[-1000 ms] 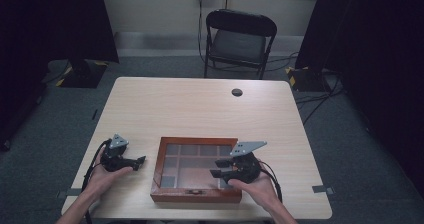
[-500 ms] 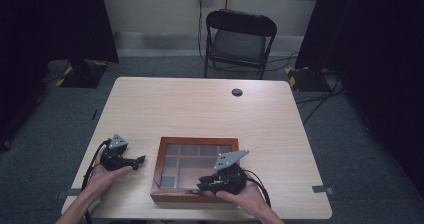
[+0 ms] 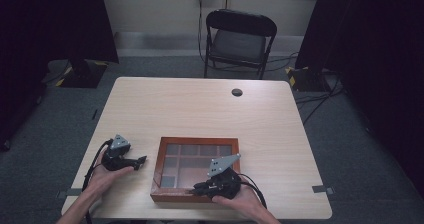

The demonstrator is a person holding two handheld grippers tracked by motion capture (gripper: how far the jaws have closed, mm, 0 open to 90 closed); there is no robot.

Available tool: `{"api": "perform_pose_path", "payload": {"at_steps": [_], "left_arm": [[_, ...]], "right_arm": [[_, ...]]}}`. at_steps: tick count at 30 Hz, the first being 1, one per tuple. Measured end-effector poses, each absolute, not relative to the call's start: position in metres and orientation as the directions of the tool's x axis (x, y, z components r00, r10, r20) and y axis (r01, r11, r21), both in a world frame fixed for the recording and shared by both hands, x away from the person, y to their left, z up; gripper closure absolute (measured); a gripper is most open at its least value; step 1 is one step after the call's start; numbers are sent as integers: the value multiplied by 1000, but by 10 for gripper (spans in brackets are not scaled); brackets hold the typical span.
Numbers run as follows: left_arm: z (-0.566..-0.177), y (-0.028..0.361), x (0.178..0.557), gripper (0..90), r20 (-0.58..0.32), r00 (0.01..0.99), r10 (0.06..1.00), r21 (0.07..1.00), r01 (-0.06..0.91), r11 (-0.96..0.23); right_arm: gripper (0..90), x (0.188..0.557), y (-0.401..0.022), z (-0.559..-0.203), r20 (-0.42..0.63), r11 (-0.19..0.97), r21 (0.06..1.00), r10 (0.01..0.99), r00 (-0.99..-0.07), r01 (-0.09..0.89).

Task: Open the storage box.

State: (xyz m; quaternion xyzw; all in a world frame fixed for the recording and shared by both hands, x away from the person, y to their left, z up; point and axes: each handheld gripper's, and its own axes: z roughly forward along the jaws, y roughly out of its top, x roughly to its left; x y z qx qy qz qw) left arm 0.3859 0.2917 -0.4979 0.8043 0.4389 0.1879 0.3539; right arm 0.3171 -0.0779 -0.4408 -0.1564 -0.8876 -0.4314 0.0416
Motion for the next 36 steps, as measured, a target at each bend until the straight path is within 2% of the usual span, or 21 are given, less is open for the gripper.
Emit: {"api": "perform_pose_path", "payload": {"at_steps": [12,20,36], "left_arm": [[-485,286,374,183,-45,595,802,777,526,-346],[-475,280,364,173,-63,630,774,799,497,-339],[-463,260,351,169,-41,749,661,833,391,-392]], "right_arm": [[828,318,-77,-438,198,592,751,223,-954,294],[828,323,-81,-423,221,564,768,212,-952,303],[828,330,-80,-392,202,567,773,205,-958,284]]}}
